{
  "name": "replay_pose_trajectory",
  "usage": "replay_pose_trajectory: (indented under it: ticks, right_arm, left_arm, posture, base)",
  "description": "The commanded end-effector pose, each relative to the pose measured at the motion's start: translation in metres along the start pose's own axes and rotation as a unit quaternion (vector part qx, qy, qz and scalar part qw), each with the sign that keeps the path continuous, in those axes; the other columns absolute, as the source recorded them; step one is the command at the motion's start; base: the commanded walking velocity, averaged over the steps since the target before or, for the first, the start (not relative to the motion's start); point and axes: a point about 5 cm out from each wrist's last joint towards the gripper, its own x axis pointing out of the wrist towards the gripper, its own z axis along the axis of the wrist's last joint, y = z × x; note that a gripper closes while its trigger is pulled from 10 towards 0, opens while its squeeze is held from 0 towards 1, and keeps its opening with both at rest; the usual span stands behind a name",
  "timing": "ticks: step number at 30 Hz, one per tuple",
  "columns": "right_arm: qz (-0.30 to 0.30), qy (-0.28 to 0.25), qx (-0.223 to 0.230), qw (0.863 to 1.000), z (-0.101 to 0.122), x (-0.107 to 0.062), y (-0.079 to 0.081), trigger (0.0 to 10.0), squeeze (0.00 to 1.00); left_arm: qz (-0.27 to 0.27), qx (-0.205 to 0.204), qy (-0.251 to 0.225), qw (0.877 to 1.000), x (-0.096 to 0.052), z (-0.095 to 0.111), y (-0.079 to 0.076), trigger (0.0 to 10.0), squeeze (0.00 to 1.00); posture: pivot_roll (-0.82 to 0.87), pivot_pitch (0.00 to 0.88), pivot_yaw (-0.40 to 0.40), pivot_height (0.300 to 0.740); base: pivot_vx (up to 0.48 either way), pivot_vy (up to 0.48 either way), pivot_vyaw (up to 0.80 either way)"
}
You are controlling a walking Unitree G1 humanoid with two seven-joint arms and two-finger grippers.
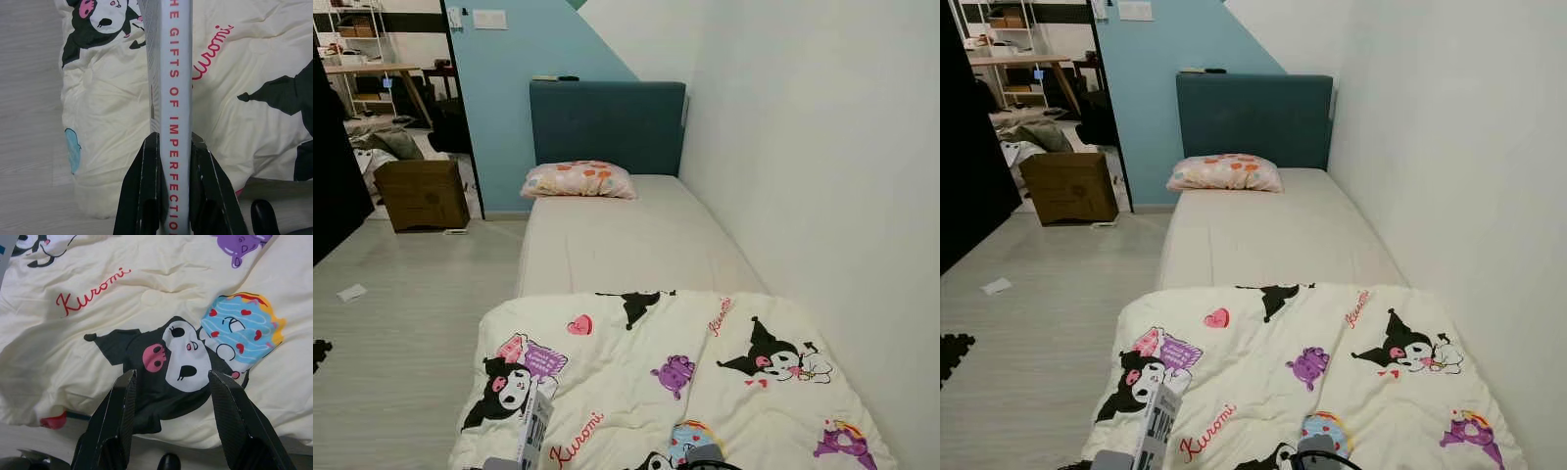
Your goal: Clean up the room
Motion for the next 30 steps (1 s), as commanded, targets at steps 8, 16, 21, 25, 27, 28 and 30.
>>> replay_pose_trajectory:
  ticks: [8,16,21,25,27,28,30]
  right_arm:
    - [-0.014,0.003,0.013,1.000,-0.0032,-0.0015,-0.0030,10.0,0.00]
    - [-0.011,0.002,0.013,1.000,-0.0016,-0.0003,-0.0024,10.0,0.00]
    - [-0.011,0.002,0.015,1.000,-0.0013,0.0001,-0.0021,10.0,0.00]
    - [-0.009,0.004,0.020,1.000,-0.0010,0.0005,-0.0020,10.0,0.00]
    - [-0.010,0.004,0.022,1.000,-0.0009,0.0007,-0.0021,10.0,0.00]
    - [-0.010,0.004,0.022,1.000,-0.0009,0.0007,-0.0021,10.0,0.00]
    - [-0.010,0.004,0.025,1.000,-0.0008,0.0008,-0.0020,10.0,0.00]
  left_arm:
    - [0.009,-0.005,-0.017,1.000,0.0002,0.0043,0.0038,10.0,0.00]
    - [0.011,-0.005,-0.016,1.000,0.0012,0.0049,0.0036,10.0,0.00]
    - [0.010,-0.004,-0.016,1.000,0.0017,0.0052,0.0039,10.0,0.00]
    - [0.009,-0.004,-0.016,1.000,0.0023,0.0060,0.0039,10.0,0.00]
    - [0.008,-0.003,-0.017,1.000,0.0024,0.0061,0.0039,10.0,0.00]
    - [0.008,-0.003,-0.017,1.000,0.0024,0.0061,0.0039,10.0,0.00]
    - [0.007,-0.002,-0.017,1.000,0.0021,0.0059,0.0038,10.0,0.00]
  posture:
    - [0.00,0.119,-0.007,0.740]
    - [0.00,0.116,-0.006,0.740]
    - [0.00,0.116,-0.005,0.740]
    - [0.00,0.117,-0.006,0.740]
    - [0.00,0.117,-0.007,0.740]
    - [0.00,0.117,-0.007,0.740]
    - [0.00,0.117,-0.008,0.740]
  base:
    - [0.000,0.000,0.00]
    - [0.000,0.000,0.00]
    - [0.000,0.000,0.00]
    - [0.000,0.000,0.00]
    - [0.000,0.000,0.00]
    - [0.000,0.000,0.00]
    - [0.000,0.000,0.00]
